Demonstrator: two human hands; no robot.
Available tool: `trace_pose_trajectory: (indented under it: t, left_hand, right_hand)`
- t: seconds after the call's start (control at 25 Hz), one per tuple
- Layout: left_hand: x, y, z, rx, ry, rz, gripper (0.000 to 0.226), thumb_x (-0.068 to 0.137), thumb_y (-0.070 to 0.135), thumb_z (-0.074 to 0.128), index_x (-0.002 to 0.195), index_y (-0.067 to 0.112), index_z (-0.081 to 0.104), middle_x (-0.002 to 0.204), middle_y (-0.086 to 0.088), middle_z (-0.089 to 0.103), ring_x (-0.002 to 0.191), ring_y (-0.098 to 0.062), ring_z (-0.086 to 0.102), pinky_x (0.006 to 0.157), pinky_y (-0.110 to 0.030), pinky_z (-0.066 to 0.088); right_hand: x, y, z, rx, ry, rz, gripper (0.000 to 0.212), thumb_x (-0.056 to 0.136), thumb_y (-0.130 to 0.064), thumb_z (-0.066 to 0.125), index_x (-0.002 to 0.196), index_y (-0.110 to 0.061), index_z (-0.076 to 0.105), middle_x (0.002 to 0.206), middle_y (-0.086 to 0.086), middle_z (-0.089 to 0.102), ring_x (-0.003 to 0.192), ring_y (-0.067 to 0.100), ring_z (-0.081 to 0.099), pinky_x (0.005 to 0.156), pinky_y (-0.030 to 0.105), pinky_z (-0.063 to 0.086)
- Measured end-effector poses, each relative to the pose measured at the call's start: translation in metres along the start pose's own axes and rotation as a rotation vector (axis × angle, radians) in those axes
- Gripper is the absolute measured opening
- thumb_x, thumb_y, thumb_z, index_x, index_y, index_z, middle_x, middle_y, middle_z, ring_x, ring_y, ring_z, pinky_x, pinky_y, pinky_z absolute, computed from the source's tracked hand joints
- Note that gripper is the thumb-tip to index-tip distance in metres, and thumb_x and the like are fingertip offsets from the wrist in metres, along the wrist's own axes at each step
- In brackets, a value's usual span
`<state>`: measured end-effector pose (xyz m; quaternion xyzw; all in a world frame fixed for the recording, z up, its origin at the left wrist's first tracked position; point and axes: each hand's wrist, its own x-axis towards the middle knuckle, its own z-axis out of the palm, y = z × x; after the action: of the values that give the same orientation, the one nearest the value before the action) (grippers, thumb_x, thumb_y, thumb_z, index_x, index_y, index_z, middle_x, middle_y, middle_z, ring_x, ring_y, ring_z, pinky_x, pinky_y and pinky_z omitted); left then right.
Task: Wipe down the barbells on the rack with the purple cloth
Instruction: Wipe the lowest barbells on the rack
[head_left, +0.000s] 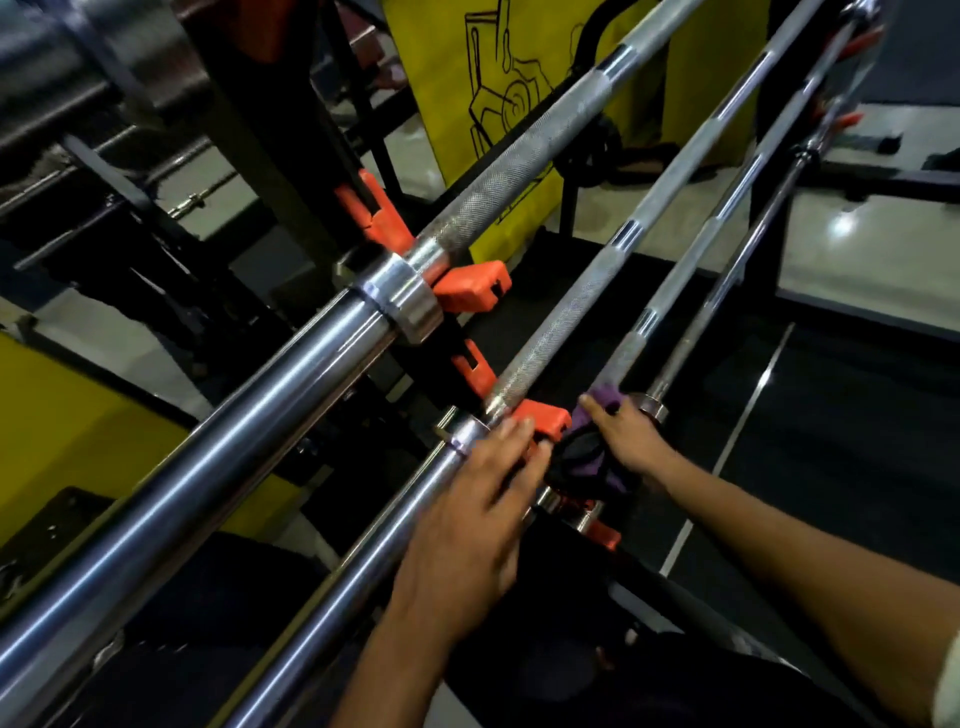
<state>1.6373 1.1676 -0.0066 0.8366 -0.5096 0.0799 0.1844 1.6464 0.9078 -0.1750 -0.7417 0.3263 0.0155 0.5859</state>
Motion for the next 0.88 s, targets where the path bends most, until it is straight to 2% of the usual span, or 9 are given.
trace_pose_trajectory:
  t: [0.04, 0.08, 0.16, 0.28, 0.36, 0.44, 0.52, 0.68, 0.88]
  left_hand:
    - [-0.024, 0.001, 0.007, -0.057, 0.0, -0.035, 0.077, 0.081, -0.009, 0.062, 0.151, 0.013, 0.041, 0.162, -0.004, 0.029, 0.151, -0.019, 0.024, 0.12, -0.033, 0.028]
    - [-0.052, 0.0, 0.015, -0.074, -0.025, -0.084, 0.076, 0.08, -0.009, 0.064, 0.15, 0.012, 0.041, 0.162, -0.003, 0.028, 0.15, -0.02, 0.025, 0.119, -0.031, 0.028]
    - [-0.108, -0.007, 0.031, -0.119, -0.113, -0.205, 0.08, 0.084, 0.0, 0.068, 0.154, 0.019, 0.035, 0.164, 0.004, 0.022, 0.148, -0.015, 0.03, 0.114, -0.026, 0.035]
    - [-0.158, -0.036, 0.051, -0.179, -0.147, -0.411, 0.079, 0.097, 0.03, 0.057, 0.157, 0.044, 0.006, 0.163, 0.017, 0.017, 0.137, -0.004, 0.043, 0.103, -0.018, 0.043]
    - [-0.181, -0.047, 0.063, -0.217, -0.166, -0.444, 0.067, 0.1, 0.051, 0.036, 0.152, 0.054, -0.006, 0.161, 0.02, 0.018, 0.139, 0.002, 0.038, 0.107, -0.016, 0.037]
    - [-0.192, -0.053, 0.073, -0.261, -0.2, -0.429, 0.059, 0.097, 0.063, 0.016, 0.152, 0.053, -0.003, 0.162, 0.02, 0.018, 0.142, 0.002, 0.032, 0.113, -0.02, 0.033]
    - [-0.191, -0.056, 0.075, -0.257, -0.256, -0.434, 0.065, 0.095, 0.067, 0.006, 0.155, 0.042, 0.007, 0.162, 0.02, 0.017, 0.145, 0.0, 0.029, 0.116, -0.024, 0.032]
    - [-0.19, -0.056, 0.074, -0.201, -0.264, -0.425, 0.062, 0.1, 0.054, 0.016, 0.158, 0.033, 0.015, 0.163, 0.018, 0.014, 0.144, -0.001, 0.029, 0.116, -0.02, 0.029]
    - [-0.194, -0.06, 0.077, -0.239, -0.222, -0.412, 0.06, 0.099, 0.054, 0.016, 0.157, 0.038, 0.013, 0.161, 0.022, 0.01, 0.143, -0.005, 0.034, 0.114, -0.024, 0.037]
  right_hand:
    - [-0.014, -0.005, -0.002, -0.105, -0.048, -0.062, 0.111, 0.061, -0.101, 0.041, 0.128, -0.015, 0.059, 0.128, 0.007, 0.067, 0.116, 0.024, 0.064, 0.102, 0.038, 0.048]
    - [-0.037, -0.023, -0.006, -0.213, -0.123, -0.125, 0.096, 0.072, -0.091, 0.048, 0.132, -0.016, 0.058, 0.131, 0.005, 0.065, 0.119, 0.022, 0.062, 0.103, 0.037, 0.047]
    - [-0.074, -0.043, -0.01, -0.411, -0.118, -0.235, 0.058, 0.089, -0.06, 0.063, 0.131, -0.02, 0.058, 0.125, 0.001, 0.068, 0.114, 0.018, 0.064, 0.1, 0.037, 0.05]
    - [-0.109, -0.066, -0.006, -0.556, -0.063, -0.44, 0.042, 0.086, -0.025, 0.07, 0.125, -0.02, 0.055, 0.11, 0.0, 0.068, 0.101, 0.021, 0.064, 0.087, 0.035, 0.05]
    - [-0.12, -0.068, 0.016, -0.705, -0.128, -0.593, 0.051, 0.083, -0.021, 0.071, 0.131, -0.016, 0.053, 0.117, 0.007, 0.064, 0.11, 0.029, 0.06, 0.092, 0.035, 0.045]
    - [-0.125, -0.061, 0.038, -0.82, -0.18, -0.616, 0.072, 0.082, -0.021, 0.072, 0.147, -0.017, 0.042, 0.129, 0.011, 0.061, 0.121, 0.03, 0.055, 0.101, 0.037, 0.041]
    - [-0.127, -0.058, 0.045, -0.802, -0.133, -0.591, 0.075, 0.083, -0.022, 0.071, 0.15, -0.016, 0.038, 0.131, 0.011, 0.062, 0.122, 0.03, 0.056, 0.1, 0.037, 0.043]
    - [-0.124, -0.074, 0.038, -0.822, -0.139, -0.534, 0.046, 0.089, -0.026, 0.065, 0.13, -0.011, 0.049, 0.109, 0.008, 0.068, 0.101, 0.027, 0.064, 0.075, 0.029, 0.04]
    - [-0.1, -0.107, 0.016, -0.969, -0.323, -0.431, 0.039, 0.09, -0.029, 0.067, 0.124, -0.019, 0.053, 0.119, 0.004, 0.063, 0.109, 0.025, 0.063, 0.093, 0.035, 0.051]
